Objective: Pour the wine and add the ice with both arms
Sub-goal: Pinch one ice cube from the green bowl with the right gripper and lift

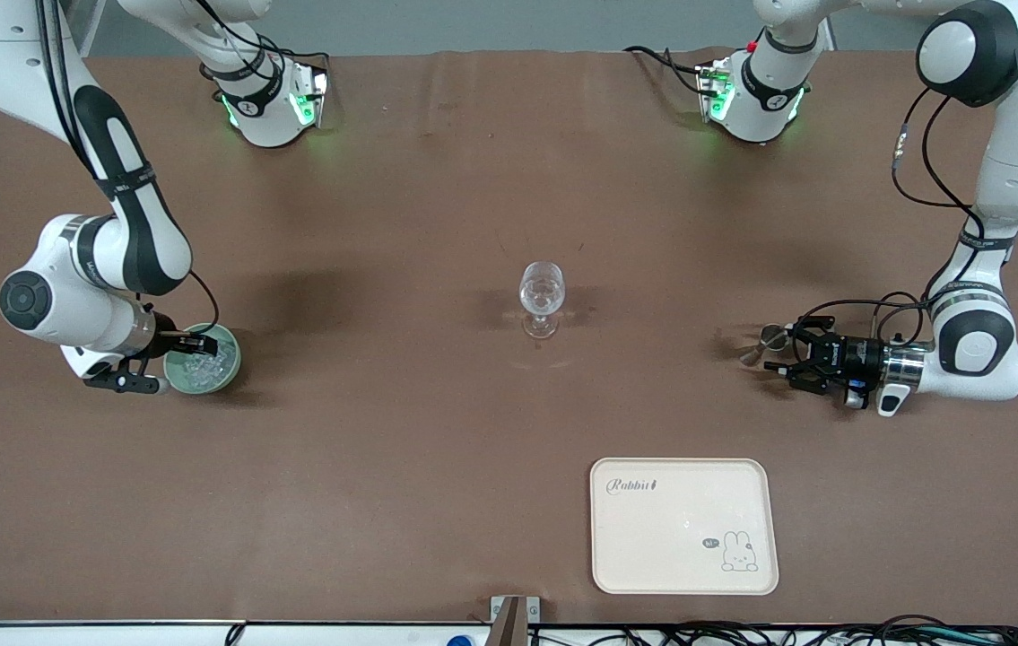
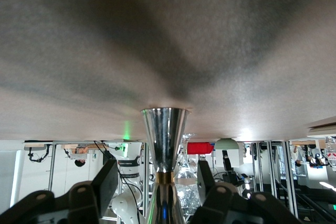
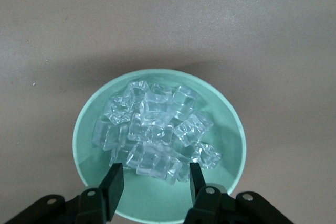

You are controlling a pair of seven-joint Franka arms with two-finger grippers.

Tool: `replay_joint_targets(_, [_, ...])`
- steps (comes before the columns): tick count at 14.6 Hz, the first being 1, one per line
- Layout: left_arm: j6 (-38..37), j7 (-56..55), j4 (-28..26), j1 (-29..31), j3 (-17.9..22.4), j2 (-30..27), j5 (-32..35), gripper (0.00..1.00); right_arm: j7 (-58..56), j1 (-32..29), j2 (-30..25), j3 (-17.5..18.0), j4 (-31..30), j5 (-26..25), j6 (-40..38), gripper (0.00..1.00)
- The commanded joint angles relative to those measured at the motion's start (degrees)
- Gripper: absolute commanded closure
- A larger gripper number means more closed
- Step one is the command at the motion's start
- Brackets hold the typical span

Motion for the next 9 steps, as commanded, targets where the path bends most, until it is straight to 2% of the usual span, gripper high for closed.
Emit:
replay_joint_targets(1, [0.4,0.8,0.1,-1.0,-0.1,0.5,-1.7,0.33,0.4,0.2,0.1,0.1,-0.9,1.3,1.5,0.48])
replay_joint_targets(5, [0.4,0.8,0.1,-1.0,-0.1,0.5,-2.3,0.37,0.4,0.1,0.0,0.1,-0.8,1.3,1.5,0.55])
replay_joint_targets(9, [0.3,0.9,-0.4,-1.1,-0.1,0.5,-2.3,0.40,0.4,0.2,0.1,0.1,-0.3,1.6,1.8,0.58])
